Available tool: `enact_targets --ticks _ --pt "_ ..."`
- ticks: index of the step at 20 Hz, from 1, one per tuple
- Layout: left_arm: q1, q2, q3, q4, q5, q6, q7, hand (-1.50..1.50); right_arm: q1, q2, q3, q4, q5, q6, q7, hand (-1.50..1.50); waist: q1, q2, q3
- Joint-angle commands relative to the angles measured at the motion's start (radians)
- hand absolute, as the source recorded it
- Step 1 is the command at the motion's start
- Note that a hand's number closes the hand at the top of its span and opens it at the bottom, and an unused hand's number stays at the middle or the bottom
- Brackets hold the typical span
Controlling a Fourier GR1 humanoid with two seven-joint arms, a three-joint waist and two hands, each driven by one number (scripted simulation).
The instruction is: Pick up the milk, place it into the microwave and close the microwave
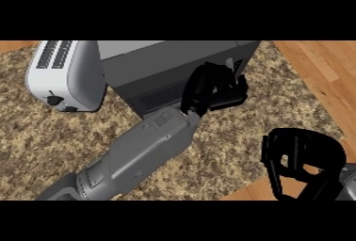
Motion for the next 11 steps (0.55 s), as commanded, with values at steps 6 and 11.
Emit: enact_targets --ticks 6,11 --pt "0.12 0.051 0.096 0.146 0.109 -0.114 -0.054 1.5 0.101 0.033 0.036 -0.105 0.019 -0.047 -0.012 1.5 0.057 0.001 -0.008" --pt "0.131 0.055 0.081 0.174 0.13 -0.179 -0.075 1.5 0.14 0.045 0.061 -0.167 0.055 -0.086 0.001 1.5 0.073 -0.006 -0.01"
